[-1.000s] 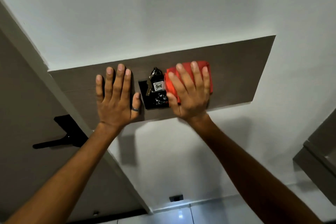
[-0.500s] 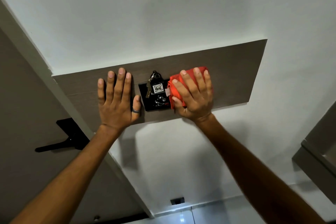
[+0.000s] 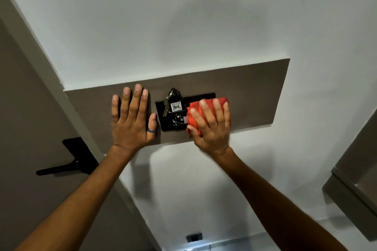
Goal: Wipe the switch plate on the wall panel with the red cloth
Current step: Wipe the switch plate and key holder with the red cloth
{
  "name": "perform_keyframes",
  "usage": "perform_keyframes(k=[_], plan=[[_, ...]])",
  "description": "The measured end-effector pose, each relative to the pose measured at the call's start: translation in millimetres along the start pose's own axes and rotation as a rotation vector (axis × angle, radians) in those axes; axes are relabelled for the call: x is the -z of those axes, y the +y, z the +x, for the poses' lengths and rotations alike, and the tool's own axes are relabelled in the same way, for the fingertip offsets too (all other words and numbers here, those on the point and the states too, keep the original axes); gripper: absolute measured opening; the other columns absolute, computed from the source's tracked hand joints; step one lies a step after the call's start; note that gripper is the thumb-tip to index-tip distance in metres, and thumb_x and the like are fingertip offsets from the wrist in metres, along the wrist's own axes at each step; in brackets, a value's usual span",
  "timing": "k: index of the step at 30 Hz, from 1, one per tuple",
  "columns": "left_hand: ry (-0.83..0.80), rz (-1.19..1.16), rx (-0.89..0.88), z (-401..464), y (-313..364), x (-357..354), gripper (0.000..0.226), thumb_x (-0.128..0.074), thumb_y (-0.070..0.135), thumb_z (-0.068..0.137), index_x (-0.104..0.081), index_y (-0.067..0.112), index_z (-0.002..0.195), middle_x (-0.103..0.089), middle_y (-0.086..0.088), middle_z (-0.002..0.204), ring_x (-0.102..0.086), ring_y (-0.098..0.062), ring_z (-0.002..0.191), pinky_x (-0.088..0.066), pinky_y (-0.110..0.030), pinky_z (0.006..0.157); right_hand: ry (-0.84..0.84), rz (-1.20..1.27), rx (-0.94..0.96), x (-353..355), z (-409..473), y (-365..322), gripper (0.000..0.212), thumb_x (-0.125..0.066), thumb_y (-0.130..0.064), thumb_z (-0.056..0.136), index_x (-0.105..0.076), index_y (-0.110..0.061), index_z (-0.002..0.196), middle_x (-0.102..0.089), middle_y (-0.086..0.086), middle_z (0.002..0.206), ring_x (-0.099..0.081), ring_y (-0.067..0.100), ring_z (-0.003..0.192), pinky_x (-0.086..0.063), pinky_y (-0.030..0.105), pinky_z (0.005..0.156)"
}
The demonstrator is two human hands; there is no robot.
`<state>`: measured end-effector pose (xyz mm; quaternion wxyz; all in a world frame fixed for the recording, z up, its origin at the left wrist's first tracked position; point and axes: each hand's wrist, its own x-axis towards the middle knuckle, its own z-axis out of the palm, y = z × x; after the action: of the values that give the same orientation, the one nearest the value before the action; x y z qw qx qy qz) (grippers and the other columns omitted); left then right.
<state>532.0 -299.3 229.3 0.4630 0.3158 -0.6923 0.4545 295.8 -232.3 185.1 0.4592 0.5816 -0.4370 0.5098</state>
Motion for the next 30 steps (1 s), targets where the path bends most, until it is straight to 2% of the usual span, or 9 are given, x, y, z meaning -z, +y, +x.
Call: perform_keyframes(k=[2,7,13,16,20,23,26,28,30], plan=[[0.004,0.003,-0.003,-1,0,0,0.071,-0.044,0.036,0.100,-0.025,0.006,0.161,-0.010,-0.007,0.172,-0.008,-0.028,0.159,-0.008,-0.049,0.130,0.011,-0.034,0.025,-2,10,5,0.040,-0.051,-0.044,0.107,-0.062,-0.019,0.136,-0.059,0.011,0.144,-0.051,0.042,0.138,-0.042,0.065,0.116],[-0.004,-0.025,-0.007,-4,-1,-1,0.070,-0.042,0.037,0.102,-0.022,0.008,0.162,-0.008,-0.006,0.172,-0.006,-0.027,0.159,-0.006,-0.048,0.130,0.078,0.022,-0.090,-13,41,2,0.041,-0.059,-0.038,0.104,-0.066,-0.018,0.139,-0.064,0.012,0.145,-0.048,0.040,0.144,-0.032,0.060,0.126],[-0.023,-0.010,-0.016,-1,-3,1,0.072,-0.046,0.037,0.100,-0.024,0.007,0.161,-0.007,-0.006,0.172,-0.005,-0.027,0.159,-0.006,-0.048,0.130,0.060,-0.001,-0.068,1,20,2,0.035,-0.062,-0.027,0.103,-0.066,-0.012,0.135,-0.069,0.013,0.137,-0.055,0.038,0.135,-0.049,0.059,0.110],[-0.023,-0.019,-0.036,4,-5,6,0.070,-0.048,0.037,0.100,-0.028,0.006,0.160,-0.021,-0.008,0.167,-0.005,-0.026,0.159,-0.009,-0.048,0.129,0.026,0.095,-0.098,15,8,6,0.032,-0.057,-0.025,0.107,-0.068,-0.006,0.130,-0.069,0.016,0.135,-0.058,0.038,0.133,-0.052,0.060,0.106],[-0.033,-0.022,-0.048,5,-9,9,0.066,-0.046,0.036,0.101,-0.033,0.006,0.158,-0.037,-0.013,0.160,-0.005,-0.024,0.159,-0.010,-0.047,0.128,0.061,0.227,-0.252,23,-7,-22,0.035,-0.048,-0.027,0.111,-0.064,-0.003,0.132,-0.061,0.019,0.142,-0.049,0.040,0.141,-0.046,0.069,0.110],[-0.038,-0.055,-0.055,5,-8,12,0.064,-0.045,0.036,0.101,-0.034,0.005,0.156,-0.035,-0.013,0.160,-0.004,-0.023,0.159,-0.012,-0.047,0.127,0.067,0.118,-0.097,2,2,-66,0.038,-0.050,-0.036,0.110,-0.059,-0.014,0.139,-0.057,0.015,0.150,-0.045,0.039,0.145,-0.039,0.063,0.120],[-0.042,-0.075,-0.060,4,-10,13,0.064,-0.046,0.036,0.100,-0.035,0.005,0.156,-0.034,-0.013,0.160,-0.003,-0.022,0.159,-0.012,-0.047,0.127,0.095,-0.057,0.054,-19,15,-67,0.042,-0.057,-0.044,0.104,-0.062,-0.021,0.138,-0.061,0.010,0.146,-0.052,0.038,0.139,-0.043,0.059,0.115],[-0.039,-0.078,-0.066,3,-11,11,0.065,-0.047,0.036,0.100,-0.035,0.006,0.156,-0.033,-0.013,0.161,-0.002,-0.022,0.159,-0.011,-0.047,0.127,0.150,-0.076,-0.010,-31,12,-63,0.044,-0.053,-0.047,0.103,-0.061,-0.021,0.137,-0.061,0.013,0.146,-0.049,0.040,0.141,-0.041,0.058,0.118],[-0.034,-0.066,-0.067,3,-11,11,0.065,-0.047,0.035,0.100,-0.035,0.006,0.157,-0.032,-0.013,0.161,-0.003,-0.022,0.159,-0.011,-0.047,0.127,0.207,-0.063,-0.210,-40,8,-80,0.045,-0.049,-0.049,0.104,-0.058,-0.022,0.139,-0.055,0.013,0.146,-0.040,0.038,0.149,-0.032,0.056,0.126]])
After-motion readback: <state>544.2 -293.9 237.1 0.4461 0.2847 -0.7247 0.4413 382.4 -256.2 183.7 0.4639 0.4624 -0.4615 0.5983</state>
